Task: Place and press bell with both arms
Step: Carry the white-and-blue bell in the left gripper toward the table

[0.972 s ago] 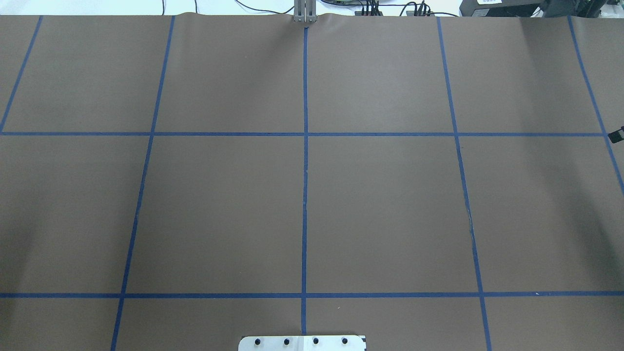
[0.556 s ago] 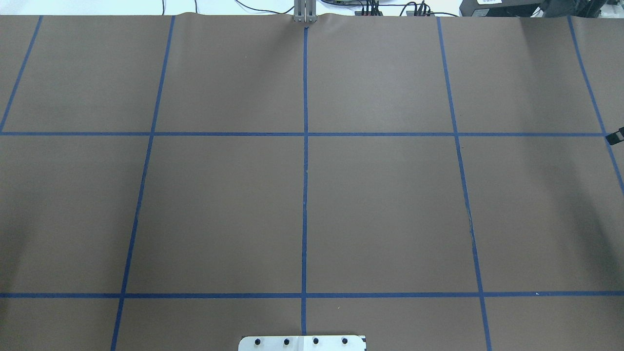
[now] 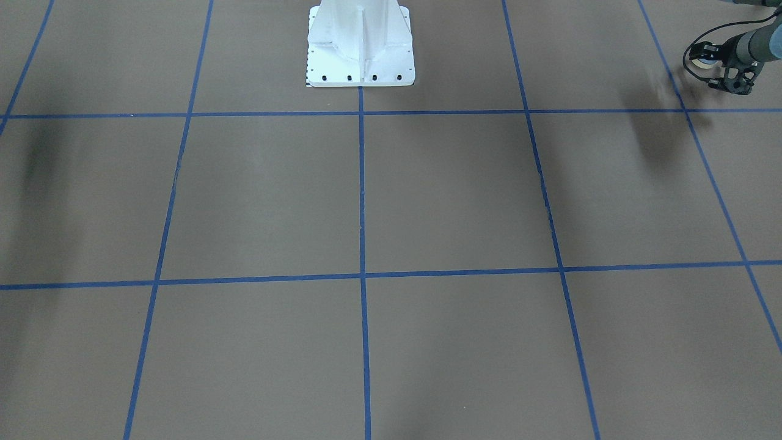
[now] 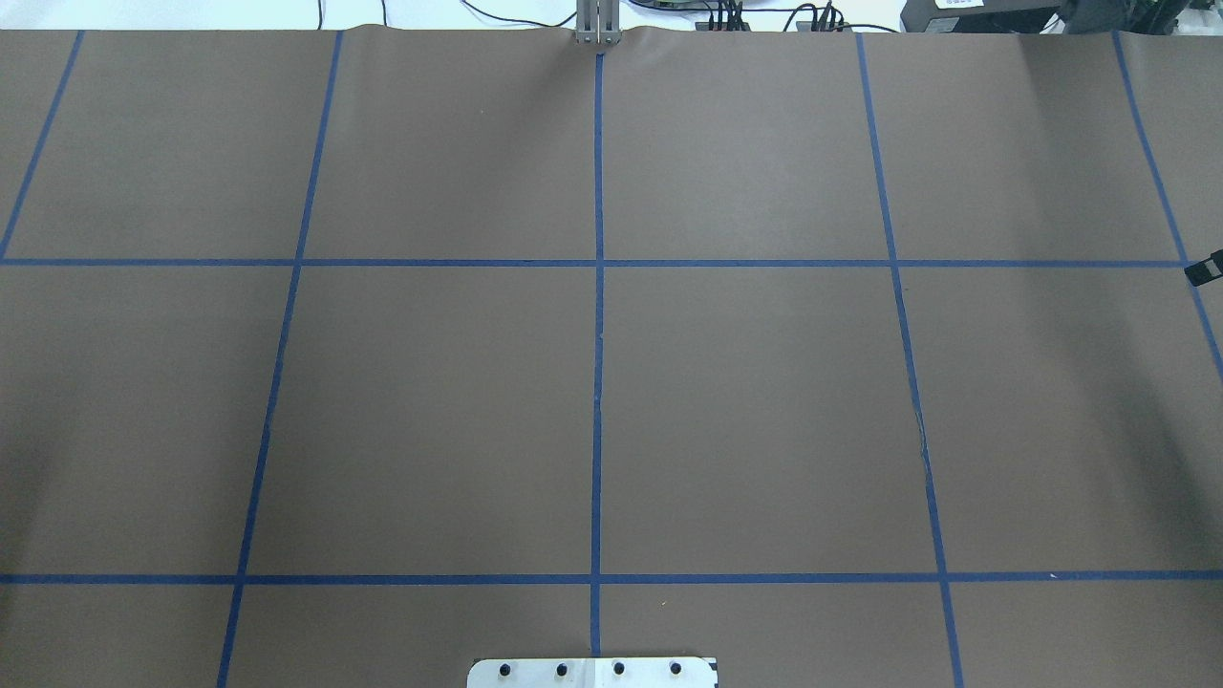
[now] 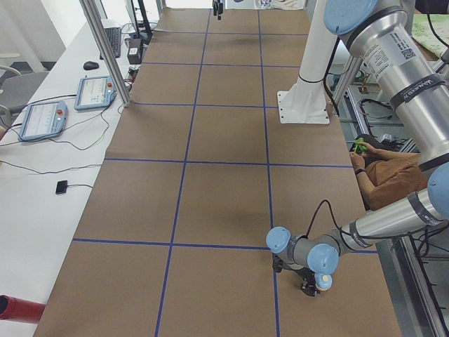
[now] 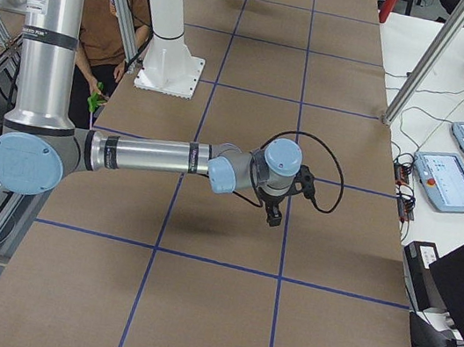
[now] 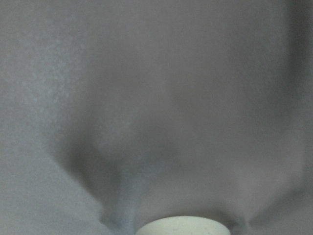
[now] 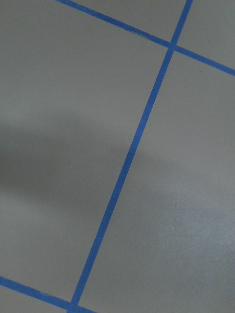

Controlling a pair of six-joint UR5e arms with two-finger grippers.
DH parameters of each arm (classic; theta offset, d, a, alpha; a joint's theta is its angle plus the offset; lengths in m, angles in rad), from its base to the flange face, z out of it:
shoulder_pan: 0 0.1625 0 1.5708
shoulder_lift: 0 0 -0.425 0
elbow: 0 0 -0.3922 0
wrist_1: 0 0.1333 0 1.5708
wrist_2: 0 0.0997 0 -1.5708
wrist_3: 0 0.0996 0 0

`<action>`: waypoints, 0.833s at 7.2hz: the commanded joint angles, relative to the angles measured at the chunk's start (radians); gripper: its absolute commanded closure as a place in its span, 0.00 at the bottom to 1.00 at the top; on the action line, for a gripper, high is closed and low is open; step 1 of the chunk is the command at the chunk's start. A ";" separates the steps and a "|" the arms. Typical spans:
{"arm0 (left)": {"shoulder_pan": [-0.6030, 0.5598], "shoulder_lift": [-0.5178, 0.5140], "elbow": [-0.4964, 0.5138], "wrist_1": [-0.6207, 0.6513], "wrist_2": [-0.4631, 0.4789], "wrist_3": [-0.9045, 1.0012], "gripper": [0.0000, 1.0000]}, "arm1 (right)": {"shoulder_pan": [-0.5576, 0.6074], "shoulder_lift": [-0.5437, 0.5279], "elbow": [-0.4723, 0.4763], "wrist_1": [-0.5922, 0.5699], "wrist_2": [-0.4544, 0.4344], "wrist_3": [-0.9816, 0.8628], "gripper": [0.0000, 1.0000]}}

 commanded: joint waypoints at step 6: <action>0.004 0.078 -0.171 -0.097 -0.135 -0.128 0.97 | -0.003 0.000 0.040 0.002 0.024 0.071 0.00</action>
